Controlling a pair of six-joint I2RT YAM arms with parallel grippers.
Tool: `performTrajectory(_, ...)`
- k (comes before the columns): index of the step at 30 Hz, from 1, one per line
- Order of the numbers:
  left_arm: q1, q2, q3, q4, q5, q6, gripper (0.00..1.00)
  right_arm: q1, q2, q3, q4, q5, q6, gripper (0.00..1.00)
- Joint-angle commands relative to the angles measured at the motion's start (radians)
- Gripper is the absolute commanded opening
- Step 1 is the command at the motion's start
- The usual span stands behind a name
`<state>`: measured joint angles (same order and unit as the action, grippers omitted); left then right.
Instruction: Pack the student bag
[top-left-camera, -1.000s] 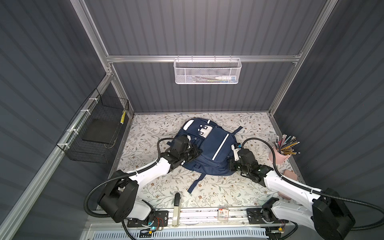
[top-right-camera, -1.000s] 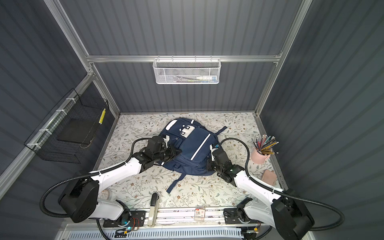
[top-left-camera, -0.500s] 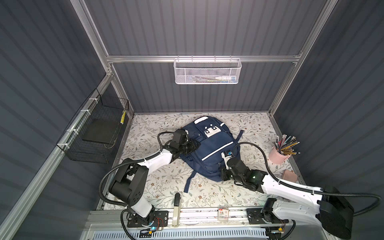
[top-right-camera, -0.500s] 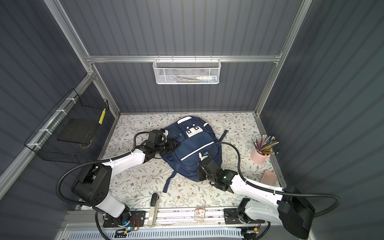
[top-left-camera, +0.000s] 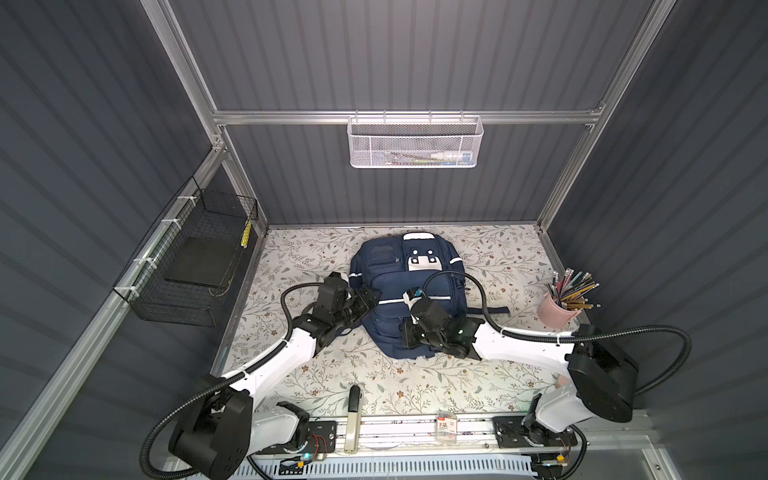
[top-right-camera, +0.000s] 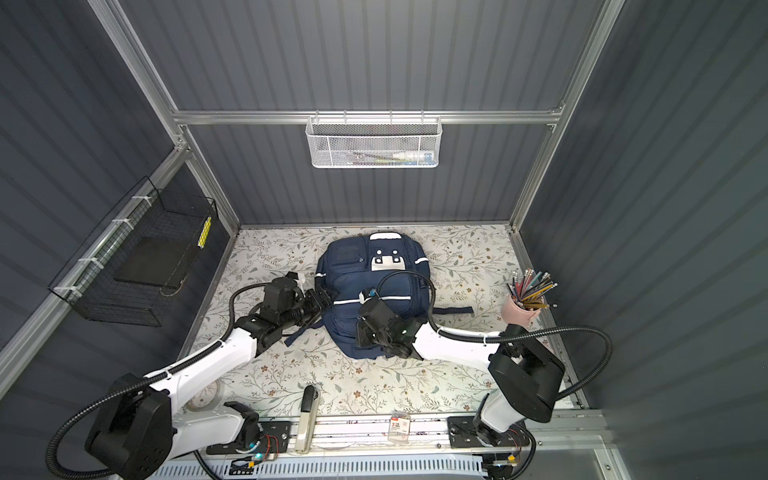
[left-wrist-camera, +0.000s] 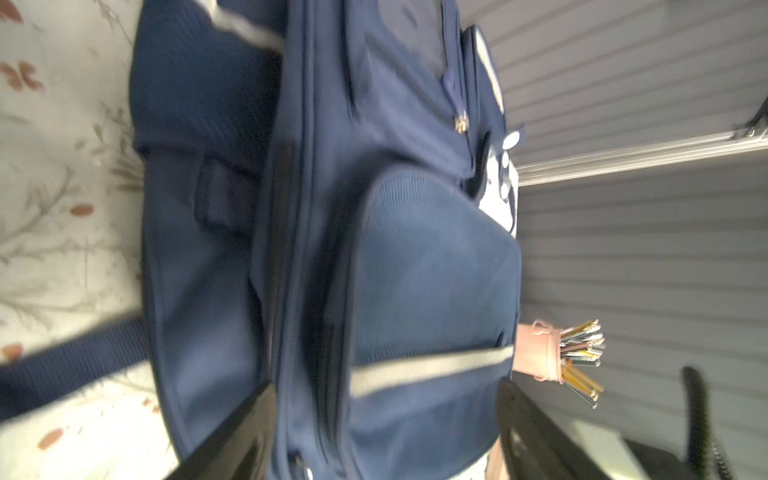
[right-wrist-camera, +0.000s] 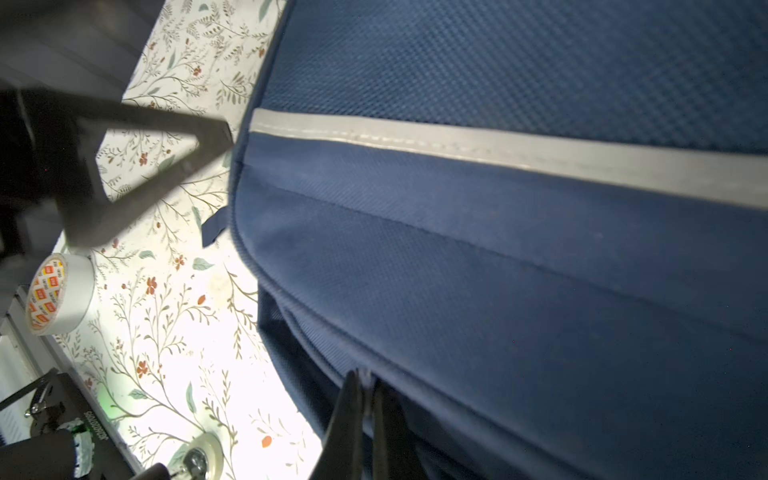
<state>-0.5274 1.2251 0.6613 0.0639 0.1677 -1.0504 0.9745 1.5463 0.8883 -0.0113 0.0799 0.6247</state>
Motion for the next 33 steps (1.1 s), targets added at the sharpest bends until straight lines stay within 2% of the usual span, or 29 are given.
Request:
performTrajectory(1,-0.107,0.012,0.000,0.019,-0.074,-0.086,0.77,0.017,0.010,0.030,0.028,0.002,0.002,0.00)
performTrajectory(6,-0.143,0.073,-0.011,0.071,-0.139,-0.107,0.73,0.031,-0.009,-0.001,0.050,0.008,0.021,0.00)
performTrajectory(8,-0.143,0.092,0.007,0.059,-0.152,-0.083,0.67,0.038,-0.018,-0.008,0.047,0.013,0.021,0.00)
performTrajectory(11,-0.143,0.097,0.022,0.037,-0.169,-0.053,0.35,0.039,-0.034,-0.017,0.031,0.022,0.020,0.00)
performTrajectory(13,-0.143,0.094,0.038,0.003,-0.182,-0.031,0.01,0.033,-0.051,-0.026,0.017,0.015,0.020,0.00)
performTrajectory(15,-0.141,0.080,0.058,-0.047,-0.205,-0.005,0.00,0.022,-0.076,-0.040,0.001,-0.002,0.017,0.00)
performTrajectory(20,-0.126,0.052,0.087,-0.130,-0.226,0.042,0.00,-0.009,-0.155,-0.053,-0.157,0.062,-0.036,0.00)
performTrajectory(29,-0.020,-0.021,0.056,-0.144,-0.167,0.054,0.00,-0.206,-0.316,-0.179,-0.242,-0.007,-0.073,0.00)
performTrajectory(33,-0.019,-0.014,0.072,-0.152,-0.145,0.064,0.00,-0.242,-0.329,-0.163,-0.295,0.053,-0.129,0.00)
